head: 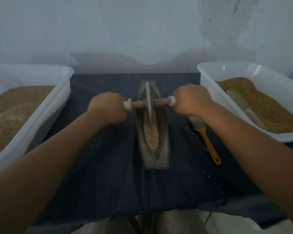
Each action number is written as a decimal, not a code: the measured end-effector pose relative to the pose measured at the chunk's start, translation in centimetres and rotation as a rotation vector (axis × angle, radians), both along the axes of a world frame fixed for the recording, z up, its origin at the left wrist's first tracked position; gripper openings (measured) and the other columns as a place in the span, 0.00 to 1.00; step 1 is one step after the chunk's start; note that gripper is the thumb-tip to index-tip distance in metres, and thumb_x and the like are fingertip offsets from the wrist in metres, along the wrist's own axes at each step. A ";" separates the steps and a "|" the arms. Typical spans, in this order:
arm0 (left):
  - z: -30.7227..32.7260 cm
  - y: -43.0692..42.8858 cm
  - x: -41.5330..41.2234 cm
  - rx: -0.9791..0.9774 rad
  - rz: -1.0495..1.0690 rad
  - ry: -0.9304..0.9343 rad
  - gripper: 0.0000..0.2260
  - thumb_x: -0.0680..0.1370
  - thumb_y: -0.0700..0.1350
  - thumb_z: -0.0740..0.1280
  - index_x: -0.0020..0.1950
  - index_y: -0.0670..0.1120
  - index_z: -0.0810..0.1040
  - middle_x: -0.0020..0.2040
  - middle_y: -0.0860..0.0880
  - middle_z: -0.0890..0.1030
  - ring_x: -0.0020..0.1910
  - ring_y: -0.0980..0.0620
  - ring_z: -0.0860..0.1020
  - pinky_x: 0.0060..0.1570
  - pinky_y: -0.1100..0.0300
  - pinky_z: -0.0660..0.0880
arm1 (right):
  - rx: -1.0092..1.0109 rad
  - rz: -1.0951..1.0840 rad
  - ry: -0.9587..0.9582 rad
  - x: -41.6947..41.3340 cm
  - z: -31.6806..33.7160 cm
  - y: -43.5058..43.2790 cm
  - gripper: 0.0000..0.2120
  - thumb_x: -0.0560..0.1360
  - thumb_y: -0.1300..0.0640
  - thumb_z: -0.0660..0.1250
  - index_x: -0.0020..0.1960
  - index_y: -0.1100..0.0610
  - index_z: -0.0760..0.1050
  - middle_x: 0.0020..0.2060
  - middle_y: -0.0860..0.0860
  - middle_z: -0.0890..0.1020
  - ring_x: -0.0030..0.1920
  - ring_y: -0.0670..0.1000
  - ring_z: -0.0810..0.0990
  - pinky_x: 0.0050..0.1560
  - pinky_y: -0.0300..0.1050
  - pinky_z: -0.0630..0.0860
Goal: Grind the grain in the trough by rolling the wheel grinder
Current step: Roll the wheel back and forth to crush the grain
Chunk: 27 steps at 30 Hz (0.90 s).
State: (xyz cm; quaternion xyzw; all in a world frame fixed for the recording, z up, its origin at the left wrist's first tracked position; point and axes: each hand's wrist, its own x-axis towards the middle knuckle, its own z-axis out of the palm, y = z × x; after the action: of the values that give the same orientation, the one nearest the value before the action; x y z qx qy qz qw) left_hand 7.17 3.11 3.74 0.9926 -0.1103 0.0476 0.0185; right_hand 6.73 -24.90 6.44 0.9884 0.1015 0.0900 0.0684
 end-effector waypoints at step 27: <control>-0.7 1.8 -3.3 0.029 -0.114 0.111 0.14 0.68 0.60 0.59 0.36 0.50 0.75 0.33 0.55 0.76 0.31 0.54 0.75 0.29 0.60 0.67 | -0.010 0.079 -0.044 -3.2 -2.1 -1.2 0.16 0.73 0.41 0.64 0.31 0.49 0.72 0.25 0.45 0.74 0.27 0.46 0.73 0.28 0.41 0.63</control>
State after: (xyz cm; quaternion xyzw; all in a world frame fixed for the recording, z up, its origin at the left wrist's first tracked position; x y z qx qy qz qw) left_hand 3.86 4.87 3.04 0.9859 -0.1662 -0.0104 0.0127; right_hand 3.49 -26.09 4.39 0.9810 0.1394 0.1138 0.0720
